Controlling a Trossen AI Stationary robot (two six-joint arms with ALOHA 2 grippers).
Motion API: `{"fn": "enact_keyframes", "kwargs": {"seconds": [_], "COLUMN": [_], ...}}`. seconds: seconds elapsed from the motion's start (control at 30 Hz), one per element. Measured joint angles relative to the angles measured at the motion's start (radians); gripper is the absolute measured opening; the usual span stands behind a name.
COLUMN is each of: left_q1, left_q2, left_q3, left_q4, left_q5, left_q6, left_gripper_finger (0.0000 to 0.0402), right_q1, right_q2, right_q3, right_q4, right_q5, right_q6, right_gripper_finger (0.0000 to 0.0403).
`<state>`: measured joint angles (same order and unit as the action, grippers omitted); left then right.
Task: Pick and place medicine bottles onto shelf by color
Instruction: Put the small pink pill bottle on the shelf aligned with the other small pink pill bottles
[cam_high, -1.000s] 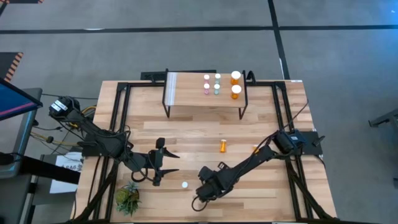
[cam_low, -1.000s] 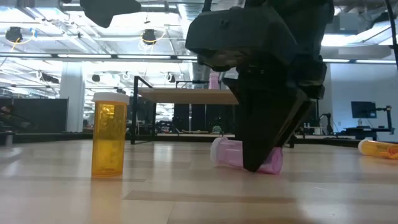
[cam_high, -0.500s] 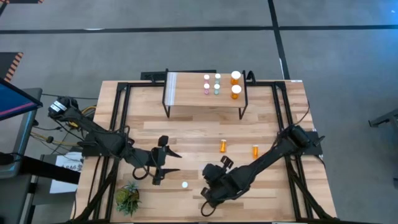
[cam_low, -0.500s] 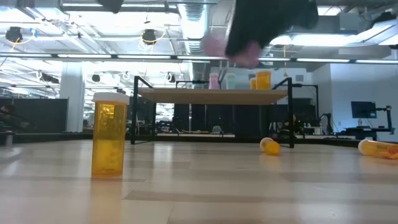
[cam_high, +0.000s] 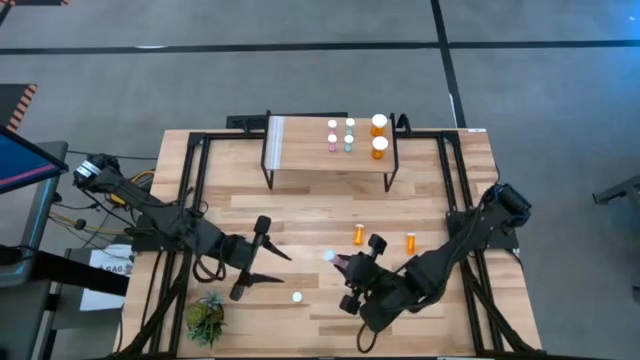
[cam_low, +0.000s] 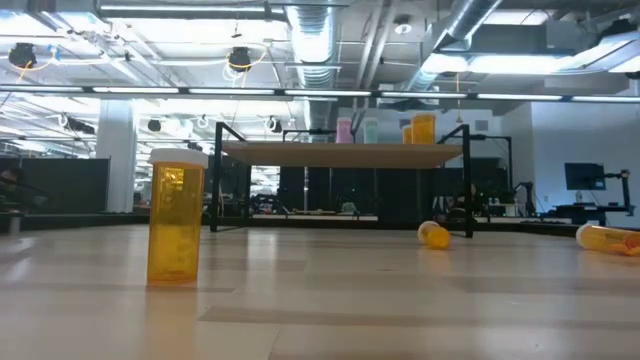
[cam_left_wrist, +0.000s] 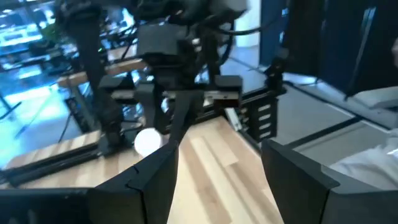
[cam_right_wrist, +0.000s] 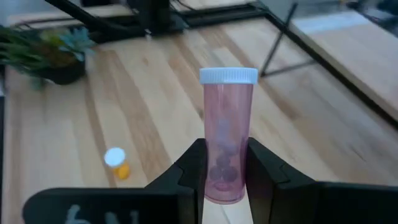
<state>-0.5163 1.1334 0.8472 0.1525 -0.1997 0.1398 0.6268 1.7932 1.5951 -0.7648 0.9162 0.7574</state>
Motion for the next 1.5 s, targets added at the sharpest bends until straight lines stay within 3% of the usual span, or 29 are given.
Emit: {"fn": "enact_keyframes", "kwargs": {"seconds": [0.13,0.27,0.47,0.63,0.73,0.97,1.3,1.5], "left_q1": [0.002,0.013,0.066,0.116,0.155,0.253,0.294,0.297], "left_q2": [-0.004,-0.003,-0.001,-0.002,-0.009,0.046,0.24,0.397], "left_q3": [-0.05,-0.115,-0.256,-0.304,-0.254,0.058,0.44,0.615], "left_q4": [0.077,0.191,0.459,0.546,0.407,-0.223,-0.631,-0.775], "left_q5": [0.038,0.039,0.038,0.036,0.041,0.06,0.224,0.247], "left_q6": [-0.001,-0.004,-0.045,-0.104,-0.155,-0.198,-0.138,-0.086], "left_gripper_finger": [0.0219,0.0219,0.0219,0.0219,0.0219,0.0219,0.0219,0.0219], "right_q1": [-0.026,-0.07,-0.16,-0.21,-0.227,-0.237,-0.237,-0.237], "right_q2": [-0.078,-0.164,-0.212,-0.202,-0.201,-0.201,-0.201,-0.201], "right_q3": [-0.152,-0.333,-0.545,-0.585,-0.593,-0.602,-0.602,-0.602], "right_q4": [0.242,0.592,1.167,1.249,1.209,1.195,1.18,1.176], "right_q5": [-0.074,-0.151,-0.384,-0.448,-0.448,-0.446,-0.445,-0.445], "right_q6": [-0.159,-0.331,-0.583,-0.611,-0.583,-0.579,-0.582,-0.582], "right_gripper_finger": [0.0092,0.0092,0.0092,0.0092,0.0092,0.0095,0.0107,0.0108]}}
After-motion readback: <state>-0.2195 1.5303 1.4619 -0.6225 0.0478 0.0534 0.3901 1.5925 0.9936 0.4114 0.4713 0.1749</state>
